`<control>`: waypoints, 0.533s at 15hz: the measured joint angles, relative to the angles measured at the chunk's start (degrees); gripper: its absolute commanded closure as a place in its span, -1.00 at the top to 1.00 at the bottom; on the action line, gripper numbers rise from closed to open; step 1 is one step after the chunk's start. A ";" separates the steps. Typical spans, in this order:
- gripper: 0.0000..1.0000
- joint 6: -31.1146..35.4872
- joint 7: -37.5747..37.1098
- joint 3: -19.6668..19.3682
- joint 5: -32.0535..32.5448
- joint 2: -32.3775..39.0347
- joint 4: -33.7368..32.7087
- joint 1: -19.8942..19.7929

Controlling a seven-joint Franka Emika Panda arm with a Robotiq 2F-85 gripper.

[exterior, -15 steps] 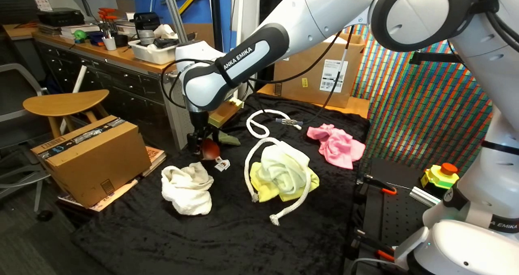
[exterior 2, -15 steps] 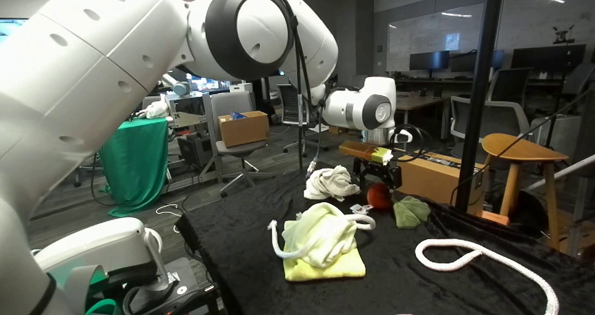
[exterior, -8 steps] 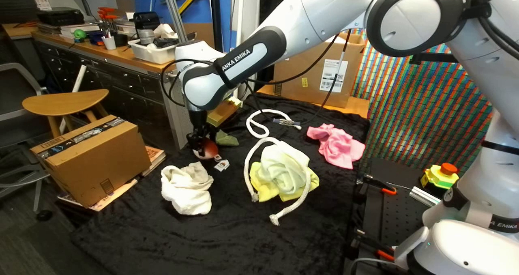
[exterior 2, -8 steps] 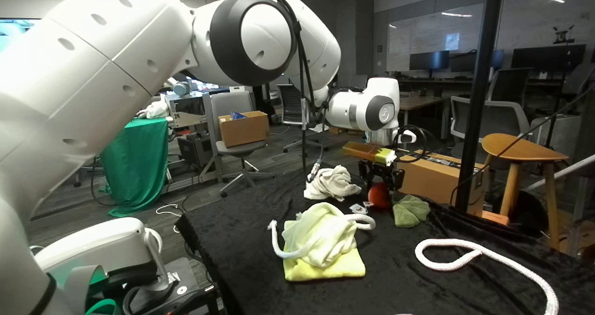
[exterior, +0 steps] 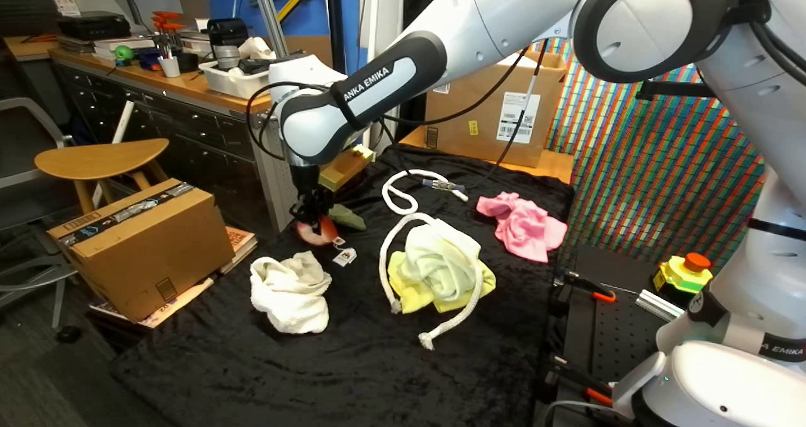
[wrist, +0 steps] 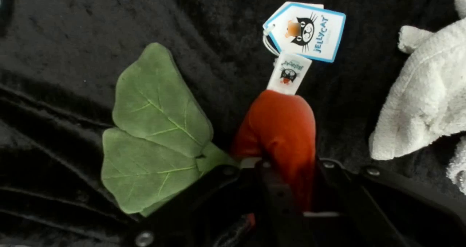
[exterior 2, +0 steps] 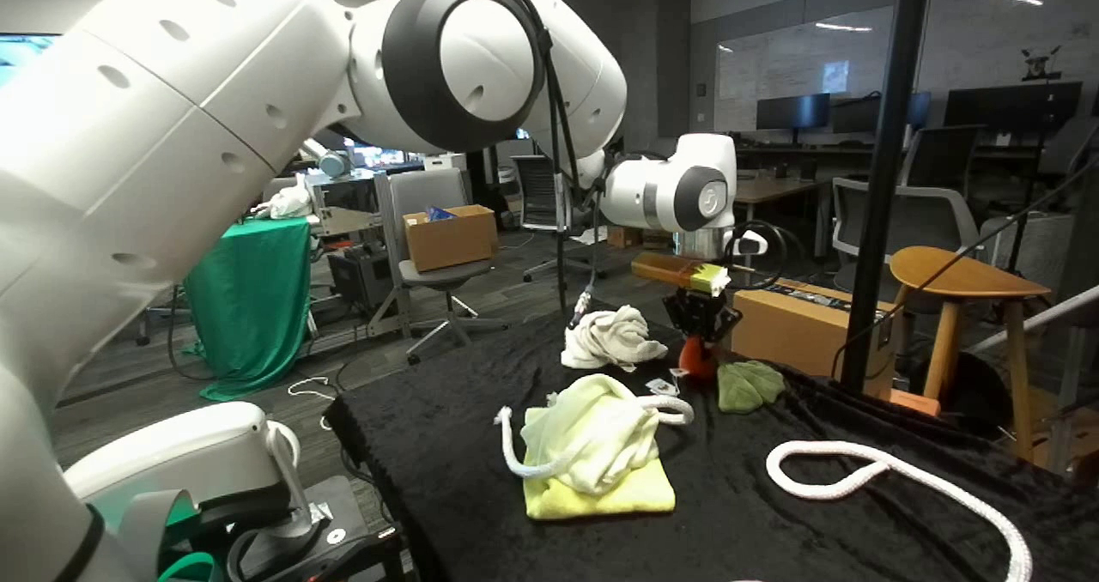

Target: One by one, put all the objects in the center of the table

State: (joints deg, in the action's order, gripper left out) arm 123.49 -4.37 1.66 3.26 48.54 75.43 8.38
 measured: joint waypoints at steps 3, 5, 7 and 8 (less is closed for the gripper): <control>-0.80 -0.29 0.00 0.53 0.00 -2.83 2.72 0.08; -0.80 -0.25 0.00 0.80 0.00 -5.99 6.28 0.10; -0.80 -0.10 0.00 0.98 0.00 -9.86 10.80 0.11; -0.80 -0.02 0.00 1.05 -0.01 -11.90 13.28 0.11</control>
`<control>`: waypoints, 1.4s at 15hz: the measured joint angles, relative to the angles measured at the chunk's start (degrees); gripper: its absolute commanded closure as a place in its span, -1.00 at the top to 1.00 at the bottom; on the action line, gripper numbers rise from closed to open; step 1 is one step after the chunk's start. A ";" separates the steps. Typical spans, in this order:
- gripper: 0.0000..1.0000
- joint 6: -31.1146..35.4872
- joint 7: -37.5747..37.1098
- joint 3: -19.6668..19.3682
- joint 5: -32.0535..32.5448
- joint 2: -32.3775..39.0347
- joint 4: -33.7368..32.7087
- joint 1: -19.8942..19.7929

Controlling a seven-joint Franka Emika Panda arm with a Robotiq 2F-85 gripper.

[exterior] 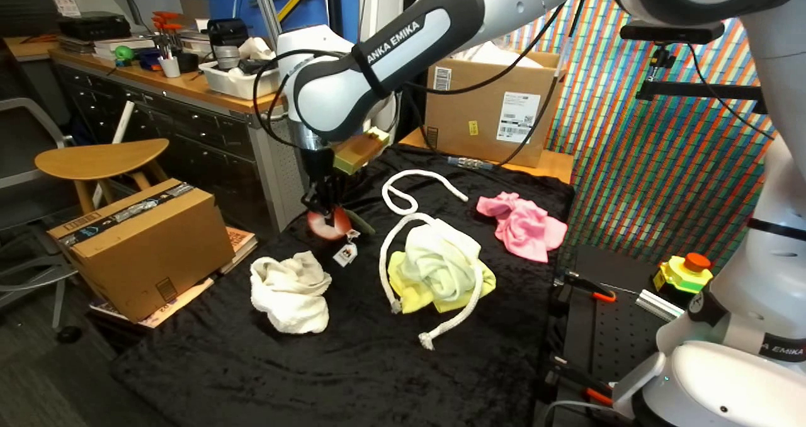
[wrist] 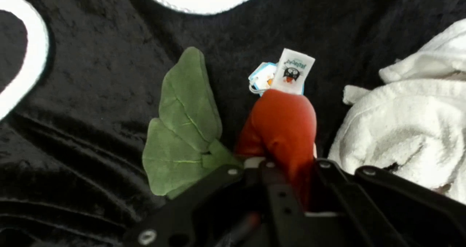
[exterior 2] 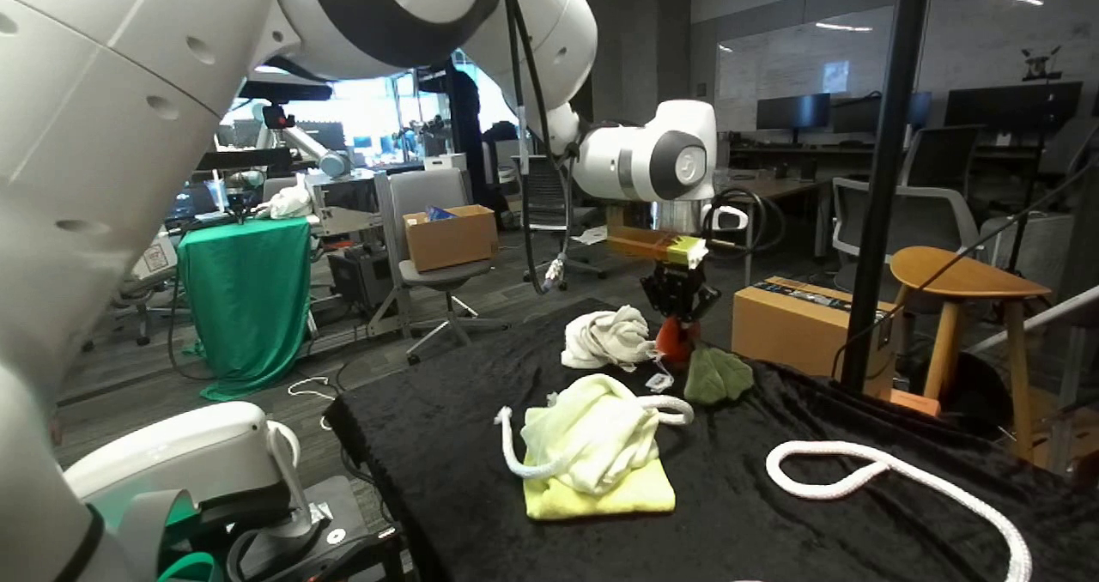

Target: One by one, put all the objects in the center of the table

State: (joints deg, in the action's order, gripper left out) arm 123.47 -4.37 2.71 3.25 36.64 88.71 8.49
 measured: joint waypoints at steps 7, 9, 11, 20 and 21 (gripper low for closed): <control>-0.79 2.22 0.01 1.15 -0.59 -14.78 19.88 -0.05; -0.79 2.88 0.03 1.64 -0.63 -18.59 25.33 -0.06; -0.79 3.50 0.03 1.98 -0.75 -21.90 30.17 -0.06; -0.79 6.79 0.06 2.28 -1.62 -27.42 41.33 -0.07; -0.79 7.33 0.06 2.35 -1.63 -27.42 41.76 -0.07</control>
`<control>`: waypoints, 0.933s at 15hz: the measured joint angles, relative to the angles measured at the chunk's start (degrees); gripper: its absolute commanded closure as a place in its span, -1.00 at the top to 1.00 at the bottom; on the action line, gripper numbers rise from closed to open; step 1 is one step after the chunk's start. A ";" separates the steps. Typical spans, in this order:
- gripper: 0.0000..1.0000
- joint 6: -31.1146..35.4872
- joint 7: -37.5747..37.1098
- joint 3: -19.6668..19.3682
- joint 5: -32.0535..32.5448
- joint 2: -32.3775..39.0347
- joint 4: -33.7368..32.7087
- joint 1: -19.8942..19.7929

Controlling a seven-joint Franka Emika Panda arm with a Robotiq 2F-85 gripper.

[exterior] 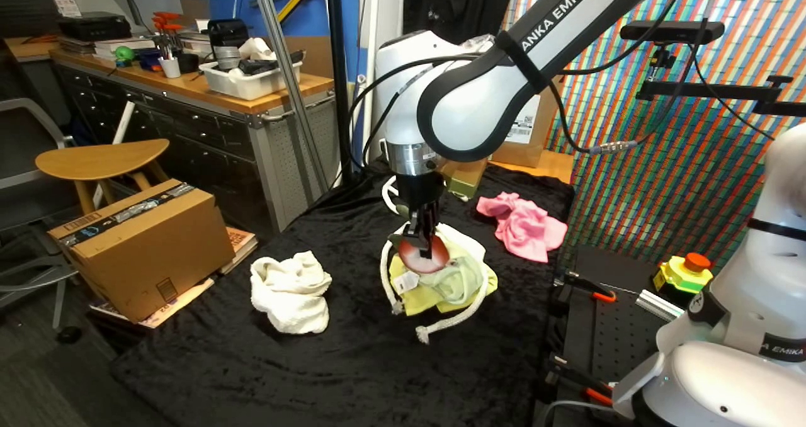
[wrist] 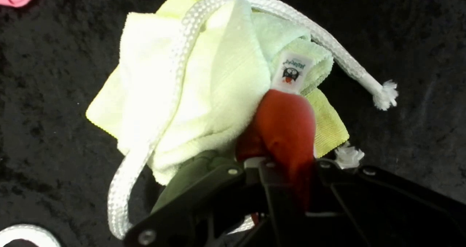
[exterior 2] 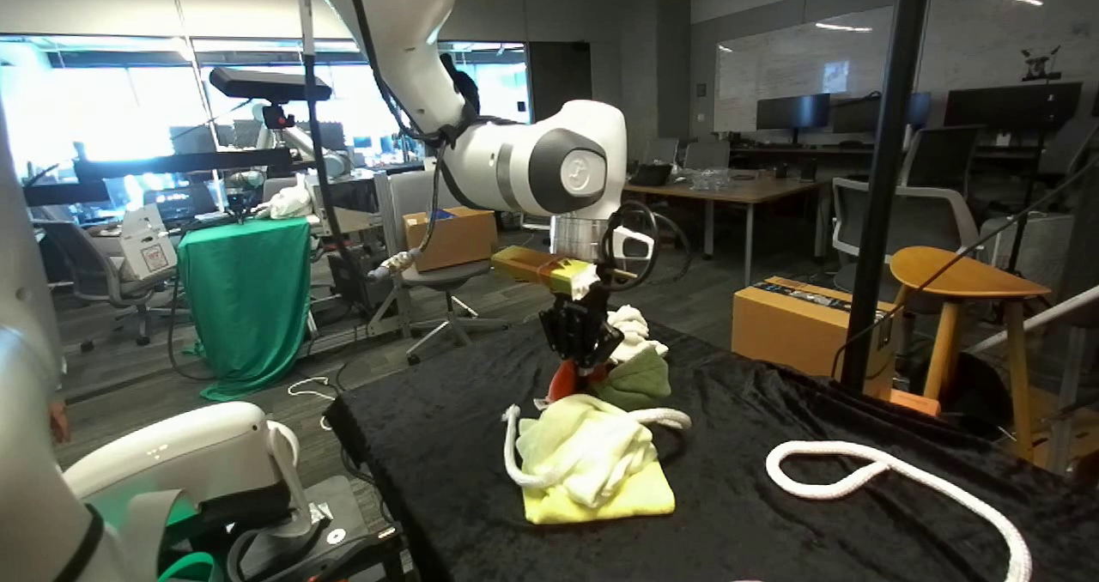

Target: One by one, put all the objects in the center of the table

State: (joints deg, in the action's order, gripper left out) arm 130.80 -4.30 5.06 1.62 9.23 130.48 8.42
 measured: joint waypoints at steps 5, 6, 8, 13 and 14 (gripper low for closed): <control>-0.81 3.13 -0.11 0.26 -0.68 1.93 0.74 0.00; -0.80 3.75 -0.45 0.26 -0.68 2.82 0.68 0.00; -0.80 4.71 -1.60 0.26 -0.68 4.75 0.40 0.00; -0.77 5.62 -3.44 0.27 -0.74 6.40 -0.31 0.03; -0.24 5.63 -3.55 0.27 -0.83 6.40 -0.32 0.03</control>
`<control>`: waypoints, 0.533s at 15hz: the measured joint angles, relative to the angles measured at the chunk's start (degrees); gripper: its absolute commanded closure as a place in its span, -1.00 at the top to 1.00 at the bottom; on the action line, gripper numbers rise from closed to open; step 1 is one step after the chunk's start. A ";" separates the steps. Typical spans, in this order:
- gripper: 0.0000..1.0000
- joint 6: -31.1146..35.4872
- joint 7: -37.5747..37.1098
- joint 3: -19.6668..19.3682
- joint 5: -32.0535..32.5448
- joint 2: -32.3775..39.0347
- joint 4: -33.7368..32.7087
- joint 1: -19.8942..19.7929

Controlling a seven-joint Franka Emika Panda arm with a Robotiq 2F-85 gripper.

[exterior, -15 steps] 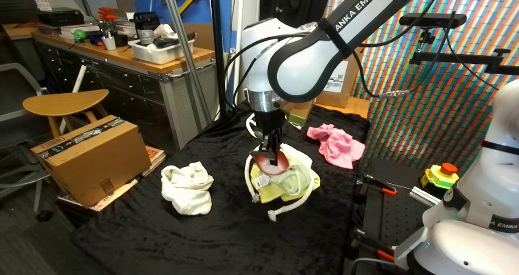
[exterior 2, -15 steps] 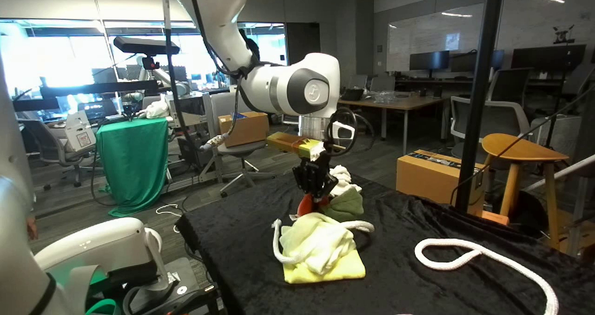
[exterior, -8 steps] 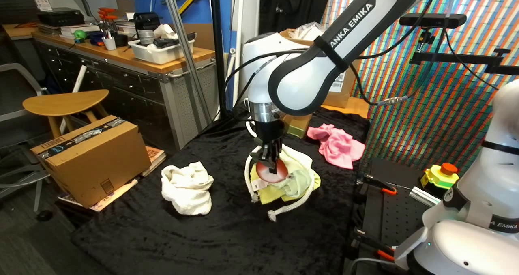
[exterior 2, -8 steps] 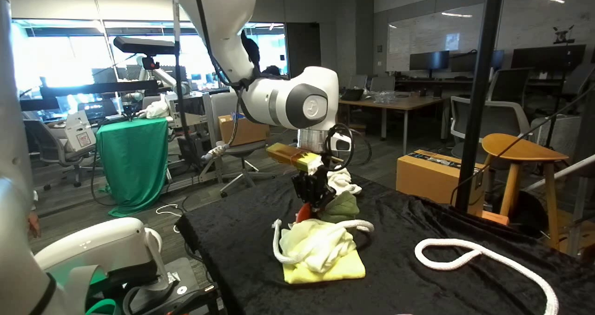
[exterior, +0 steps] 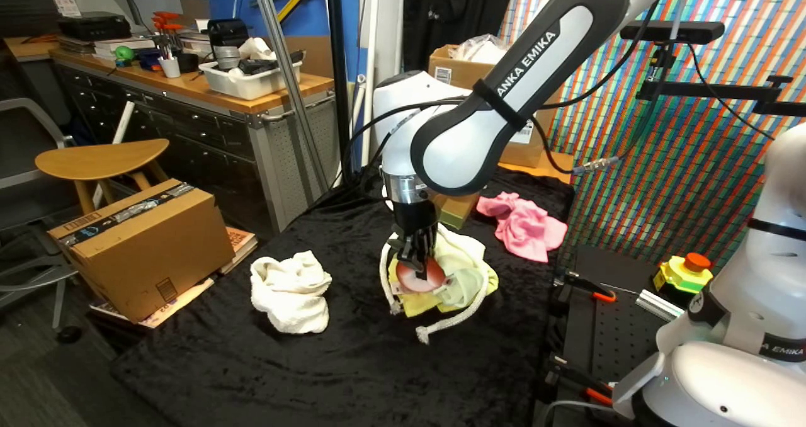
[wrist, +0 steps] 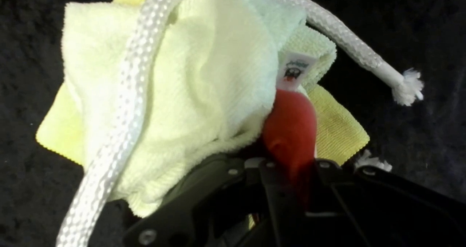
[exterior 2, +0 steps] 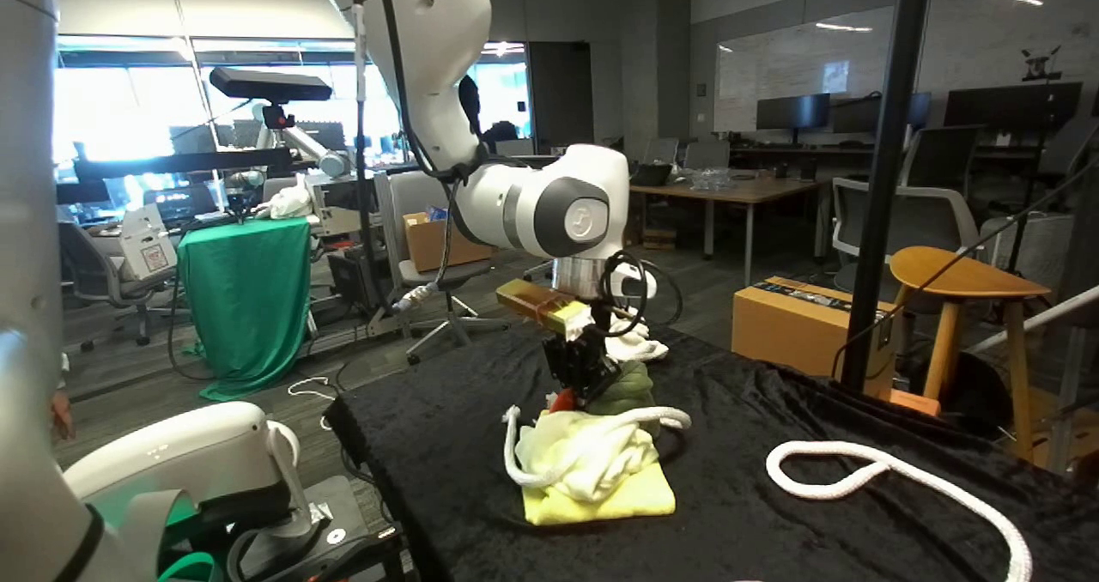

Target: One by one, put all the objects in the center of the table

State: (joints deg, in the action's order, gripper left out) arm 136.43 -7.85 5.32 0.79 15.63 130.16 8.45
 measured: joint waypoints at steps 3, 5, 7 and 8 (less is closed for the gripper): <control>0.06 0.16 -0.21 0.00 -0.25 -0.02 -0.05 -0.02; 0.38 0.23 -0.28 -0.01 -0.34 -0.21 -0.08 -0.03; 0.69 0.23 -0.35 -0.03 -0.34 -0.81 -0.04 -0.11; 0.82 0.21 -0.38 -0.09 -0.34 -1.22 -0.01 -0.16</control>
State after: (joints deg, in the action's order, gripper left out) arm 136.64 -8.23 5.23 0.45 14.41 130.15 8.29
